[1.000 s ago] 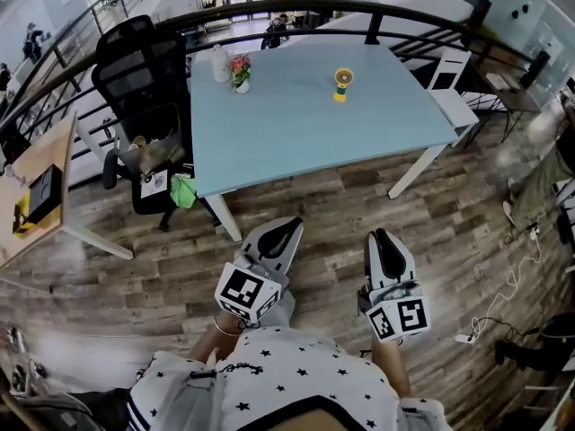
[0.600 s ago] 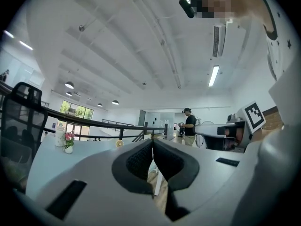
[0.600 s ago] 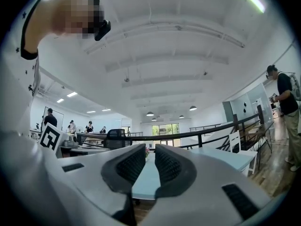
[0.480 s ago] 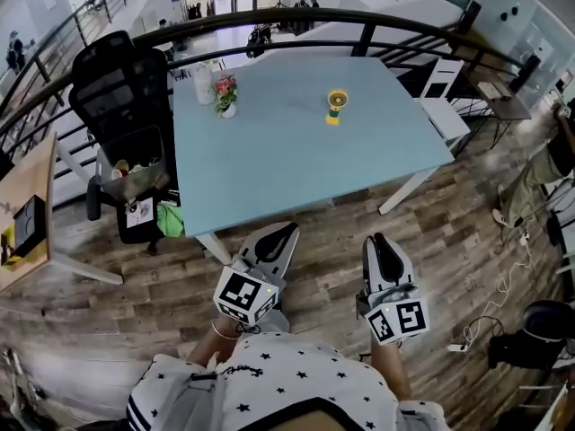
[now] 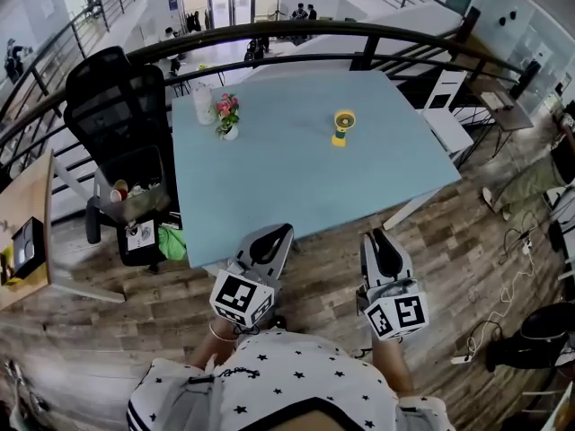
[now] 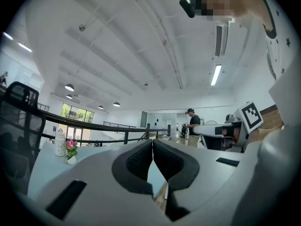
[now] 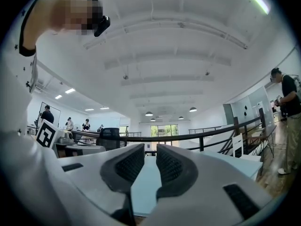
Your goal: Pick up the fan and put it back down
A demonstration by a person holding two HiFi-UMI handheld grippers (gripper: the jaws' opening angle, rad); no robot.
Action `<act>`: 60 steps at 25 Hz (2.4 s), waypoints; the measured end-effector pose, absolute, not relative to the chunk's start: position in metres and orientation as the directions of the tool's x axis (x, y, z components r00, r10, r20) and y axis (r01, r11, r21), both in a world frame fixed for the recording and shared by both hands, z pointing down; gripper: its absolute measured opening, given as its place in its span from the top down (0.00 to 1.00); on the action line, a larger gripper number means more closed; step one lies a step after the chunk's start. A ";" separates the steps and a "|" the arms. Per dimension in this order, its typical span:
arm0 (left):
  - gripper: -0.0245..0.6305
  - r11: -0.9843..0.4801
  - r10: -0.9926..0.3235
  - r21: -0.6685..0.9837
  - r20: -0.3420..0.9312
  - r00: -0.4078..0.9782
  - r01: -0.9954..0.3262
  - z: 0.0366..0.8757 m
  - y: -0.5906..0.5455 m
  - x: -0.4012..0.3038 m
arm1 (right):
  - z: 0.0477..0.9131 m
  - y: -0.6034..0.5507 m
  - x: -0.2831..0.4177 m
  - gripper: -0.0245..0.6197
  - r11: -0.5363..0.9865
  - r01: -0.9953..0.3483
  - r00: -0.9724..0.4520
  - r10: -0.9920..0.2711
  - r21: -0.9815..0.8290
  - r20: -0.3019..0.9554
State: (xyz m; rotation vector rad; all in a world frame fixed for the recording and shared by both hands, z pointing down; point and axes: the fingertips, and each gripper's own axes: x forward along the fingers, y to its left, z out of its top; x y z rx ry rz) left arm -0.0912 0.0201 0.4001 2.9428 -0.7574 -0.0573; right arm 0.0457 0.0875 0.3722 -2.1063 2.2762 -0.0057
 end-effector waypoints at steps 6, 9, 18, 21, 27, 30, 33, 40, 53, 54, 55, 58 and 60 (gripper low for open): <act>0.92 -0.856 -0.505 0.121 0.011 0.863 -0.503 0.411 -0.001 -0.089 | 0.382 0.060 0.055 0.86 0.090 -0.995 -0.090 -0.996 -0.030 -0.009; 0.92 -0.841 -0.529 0.116 0.028 0.848 -0.528 0.417 -0.012 -0.088 | 0.387 0.043 0.068 0.86 0.104 -0.994 -0.104 -0.995 -0.026 -0.005; 0.92 -0.729 -0.678 0.088 0.040 0.734 -0.679 0.416 -0.072 -0.076 | 0.394 -0.042 0.127 0.84 0.189 -0.981 -0.188 -0.982 -0.050 -0.024; 0.92 -0.701 -0.707 0.080 0.045 0.705 -0.708 0.417 -0.090 -0.063 | 0.400 -0.068 0.151 0.83 0.204 -0.977 -0.203 -0.979 -0.067 -0.019; 0.92 -0.655 -0.749 0.083 0.067 0.660 -0.751 0.417 -0.122 -0.031 | 0.413 -0.118 0.193 0.82 0.233 -0.967 -0.236 -0.972 -0.104 0.014; 0.92 -0.633 -0.766 0.082 0.077 0.638 -0.770 0.418 -0.136 -0.014 | 0.423 -0.140 0.215 0.81 0.233 -0.966 -0.239 -0.970 -0.108 0.041; 0.92 -0.611 -0.783 0.078 0.094 0.615 -0.788 0.422 -0.149 0.002 | 0.446 -0.161 0.234 0.79 0.231 -0.966 -0.242 -0.966 -0.116 0.091; 0.92 -0.567 -0.812 0.076 0.112 0.572 -0.820 0.426 -0.172 0.030 | 0.492 -0.200 0.265 0.77 0.226 -0.964 -0.249 -0.952 -0.137 0.181; 0.92 -0.504 -0.849 0.090 0.128 0.512 -0.859 0.436 -0.199 0.031 | 0.556 -0.254 0.267 0.72 0.182 -0.978 -0.205 -0.941 -0.105 0.270; 0.92 -0.501 -0.850 0.095 0.130 0.510 -0.860 0.437 -0.202 0.029 | 0.560 -0.259 0.266 0.72 0.173 -0.980 -0.195 -0.941 -0.100 0.276; 0.92 -0.500 -0.850 0.102 0.133 0.510 -0.860 0.438 -0.206 0.027 | 0.564 -0.263 0.265 0.72 0.163 -0.982 -0.183 -0.942 -0.094 0.282; 0.92 -0.512 -0.839 0.112 0.144 0.524 -0.851 0.440 -0.218 0.022 | 0.577 -0.275 0.263 0.71 0.124 -0.988 -0.145 -0.940 -0.088 0.309; 0.92 -0.524 -0.830 0.108 0.155 0.535 -0.845 0.441 -0.226 0.019 | 0.587 -0.281 0.262 0.70 0.090 -0.991 -0.117 -0.939 -0.098 0.325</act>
